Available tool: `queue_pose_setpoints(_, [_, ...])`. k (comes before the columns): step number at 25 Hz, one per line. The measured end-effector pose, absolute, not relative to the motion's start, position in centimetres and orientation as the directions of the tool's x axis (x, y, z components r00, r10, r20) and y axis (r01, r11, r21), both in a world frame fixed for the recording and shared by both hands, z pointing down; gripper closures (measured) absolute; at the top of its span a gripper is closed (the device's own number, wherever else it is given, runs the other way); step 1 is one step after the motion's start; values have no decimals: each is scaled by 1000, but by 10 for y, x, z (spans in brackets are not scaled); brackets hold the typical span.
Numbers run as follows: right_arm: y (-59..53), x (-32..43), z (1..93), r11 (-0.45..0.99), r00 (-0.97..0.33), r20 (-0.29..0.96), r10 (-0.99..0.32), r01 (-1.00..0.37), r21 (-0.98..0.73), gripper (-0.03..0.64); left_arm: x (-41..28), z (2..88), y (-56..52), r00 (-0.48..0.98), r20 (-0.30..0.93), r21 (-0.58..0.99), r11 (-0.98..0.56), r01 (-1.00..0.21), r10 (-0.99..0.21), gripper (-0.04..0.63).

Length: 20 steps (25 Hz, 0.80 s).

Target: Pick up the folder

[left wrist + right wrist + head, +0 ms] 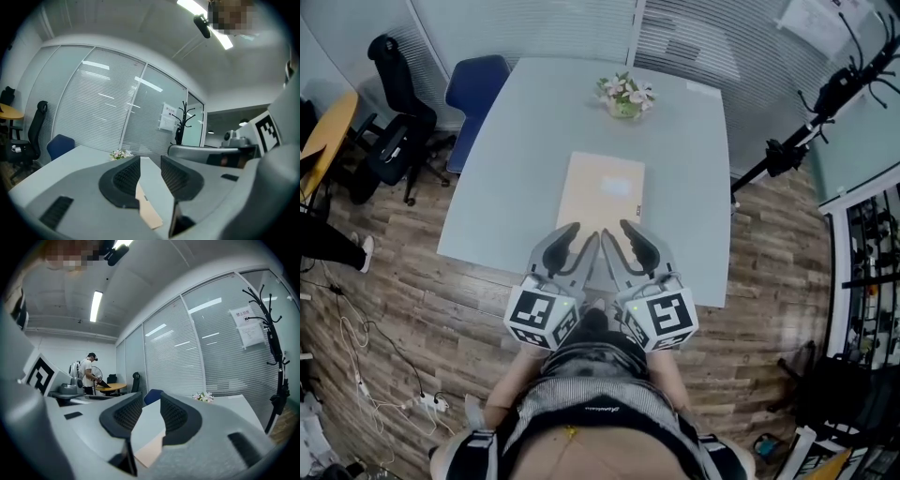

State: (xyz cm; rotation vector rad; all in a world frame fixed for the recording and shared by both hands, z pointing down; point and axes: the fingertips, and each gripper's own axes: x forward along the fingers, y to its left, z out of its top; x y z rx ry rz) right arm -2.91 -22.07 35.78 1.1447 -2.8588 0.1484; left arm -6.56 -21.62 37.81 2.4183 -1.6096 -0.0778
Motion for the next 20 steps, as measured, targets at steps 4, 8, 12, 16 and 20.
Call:
queue_pose_setpoints(4, [-236, -18, 367, 703, -707, 104, -699, -707, -77, 492, -55, 383, -233, 414, 94, 223, -386, -895, -906, 485])
queue_pose_setpoints(8, [-245, -13, 372, 686, -691, 118, -713, -723, -86, 488, -52, 385, -244, 431, 102, 227, -401, -888, -897, 485])
queue_pose_setpoints(12, [-254, -10, 380, 660, -667, 129, -733, -745, -101, 485, -49, 392, -255, 461, 113, 234, -427, -873, -880, 485])
queue_pose_setpoints(16, [-271, -10, 387, 621, -632, 145, -762, -775, -114, 480, -50, 395, -274, 499, 122, 238, -463, -854, -858, 485])
queue_pose_setpoints(20, [-290, -15, 397, 585, -596, 177, -783, -803, -117, 479, -55, 401, -295, 536, 141, 248, -495, -833, -832, 485])
